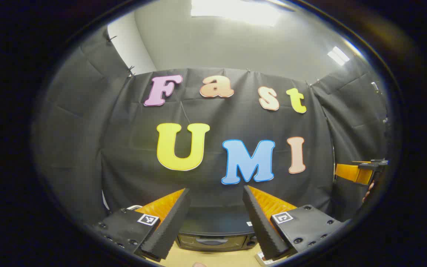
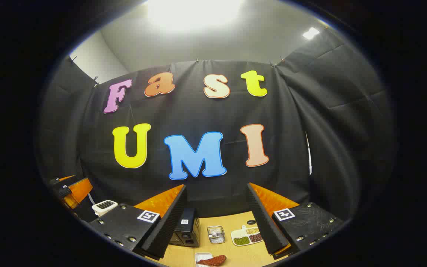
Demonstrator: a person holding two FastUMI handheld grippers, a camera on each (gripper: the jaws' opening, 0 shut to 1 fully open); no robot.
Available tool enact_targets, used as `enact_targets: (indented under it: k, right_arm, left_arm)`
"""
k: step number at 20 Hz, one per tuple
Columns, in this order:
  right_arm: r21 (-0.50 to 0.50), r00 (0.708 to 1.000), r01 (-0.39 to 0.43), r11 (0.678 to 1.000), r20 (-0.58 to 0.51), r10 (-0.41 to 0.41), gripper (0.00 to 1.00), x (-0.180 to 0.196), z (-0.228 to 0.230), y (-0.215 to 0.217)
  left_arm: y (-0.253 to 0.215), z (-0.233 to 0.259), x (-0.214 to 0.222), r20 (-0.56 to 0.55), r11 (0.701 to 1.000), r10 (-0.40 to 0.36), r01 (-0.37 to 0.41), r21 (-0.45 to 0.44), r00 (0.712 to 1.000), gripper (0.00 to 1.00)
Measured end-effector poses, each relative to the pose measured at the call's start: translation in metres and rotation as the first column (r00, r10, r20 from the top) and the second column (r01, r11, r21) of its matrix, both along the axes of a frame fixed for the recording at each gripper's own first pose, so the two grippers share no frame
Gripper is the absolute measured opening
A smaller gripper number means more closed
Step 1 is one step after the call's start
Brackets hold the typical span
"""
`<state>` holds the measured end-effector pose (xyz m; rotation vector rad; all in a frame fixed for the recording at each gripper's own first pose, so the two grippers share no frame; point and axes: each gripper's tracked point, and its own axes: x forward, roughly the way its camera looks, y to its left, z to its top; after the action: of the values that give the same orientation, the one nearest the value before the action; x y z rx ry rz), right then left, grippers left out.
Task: Open the electric oven with the left hand, put the food in, and close the electric oven.
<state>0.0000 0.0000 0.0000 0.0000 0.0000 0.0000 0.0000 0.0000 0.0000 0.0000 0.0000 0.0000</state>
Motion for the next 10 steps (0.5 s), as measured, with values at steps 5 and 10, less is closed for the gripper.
enact_targets:
  k: [5, 10]
  right_arm:
    - [-0.001, 1.000, 0.001, 1.000, -0.023, -0.001, 0.96, -0.003, -0.010, -0.001]
    - [-0.009, 0.999, -0.009, 1.000, -0.033, 0.009, 0.96, -0.007, -0.015, -0.001]
  left_arm:
    - [0.000, -0.009, 0.005, -0.045, 1.000, -0.007, 0.007, -0.008, 0.999, 0.95]
    - [-0.004, -0.012, 0.004, -0.045, 1.000, -0.006, 0.005, -0.006, 0.999, 0.95]
